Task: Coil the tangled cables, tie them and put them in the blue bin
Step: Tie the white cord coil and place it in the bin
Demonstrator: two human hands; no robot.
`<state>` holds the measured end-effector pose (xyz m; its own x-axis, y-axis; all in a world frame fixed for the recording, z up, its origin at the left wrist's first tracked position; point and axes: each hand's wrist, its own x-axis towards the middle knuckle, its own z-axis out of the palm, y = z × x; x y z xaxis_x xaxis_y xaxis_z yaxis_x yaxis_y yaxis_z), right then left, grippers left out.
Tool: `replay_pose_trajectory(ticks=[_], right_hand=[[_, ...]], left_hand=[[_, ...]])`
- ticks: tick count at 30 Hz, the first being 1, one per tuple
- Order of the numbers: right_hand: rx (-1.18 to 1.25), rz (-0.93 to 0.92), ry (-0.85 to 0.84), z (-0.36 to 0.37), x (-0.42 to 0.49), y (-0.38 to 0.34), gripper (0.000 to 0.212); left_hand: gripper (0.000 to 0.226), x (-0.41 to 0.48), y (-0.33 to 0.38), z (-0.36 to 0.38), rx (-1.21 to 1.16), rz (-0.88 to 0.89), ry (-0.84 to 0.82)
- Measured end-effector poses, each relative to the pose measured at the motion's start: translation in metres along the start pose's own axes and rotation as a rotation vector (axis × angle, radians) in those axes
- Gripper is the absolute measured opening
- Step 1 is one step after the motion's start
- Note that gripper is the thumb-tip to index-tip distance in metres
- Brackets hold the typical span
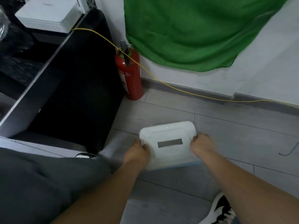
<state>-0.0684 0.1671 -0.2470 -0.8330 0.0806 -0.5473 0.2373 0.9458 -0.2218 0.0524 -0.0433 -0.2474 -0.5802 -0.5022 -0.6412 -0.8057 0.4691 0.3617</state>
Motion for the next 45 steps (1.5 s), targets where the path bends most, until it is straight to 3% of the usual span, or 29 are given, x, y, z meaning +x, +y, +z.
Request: replay_pose_trajectory(ticks=[6, 11, 15, 19, 25, 32, 38, 42, 45], right_hand=[[0.161, 0.109, -0.016, 0.006, 0.001, 0.016, 0.026], [0.403, 0.209, -0.101, -0.004, 0.002, 0.016, 0.037], [0.511, 0.288, -0.209, -0.006, 0.008, 0.018, 0.033], [0.571, 0.275, -0.165, -0.009, 0.011, 0.017, 0.021], [0.445, 0.216, -0.097, 0.004, 0.009, 0.011, 0.027], [0.280, 0.121, -0.032, 0.010, -0.004, 0.004, 0.048], [0.419, 0.193, 0.028, 0.002, 0.007, 0.006, 0.027], [0.528, 0.259, 0.064, -0.009, 0.021, 0.007, 0.029], [0.634, 0.293, 0.046, -0.017, 0.027, 0.006, 0.045]], left_hand=[[0.043, 0.008, -0.004, 0.007, 0.042, 0.003, -0.009], [0.087, 0.017, -0.015, 0.008, -0.120, -0.171, -0.029], [0.076, 0.022, -0.015, 0.012, -0.408, -0.201, -0.141], [0.050, 0.025, -0.004, 0.008, -0.268, -0.096, -0.035], [0.039, 0.027, 0.009, 0.010, -0.072, -0.086, 0.029], [0.036, 0.027, 0.023, 0.011, 0.032, -0.095, 0.083], [0.034, 0.040, 0.053, 0.001, -0.001, -0.016, 0.076], [0.038, 0.045, 0.080, -0.002, -0.077, 0.037, 0.004], [0.050, 0.050, 0.090, -0.001, -0.162, 0.101, -0.065]])
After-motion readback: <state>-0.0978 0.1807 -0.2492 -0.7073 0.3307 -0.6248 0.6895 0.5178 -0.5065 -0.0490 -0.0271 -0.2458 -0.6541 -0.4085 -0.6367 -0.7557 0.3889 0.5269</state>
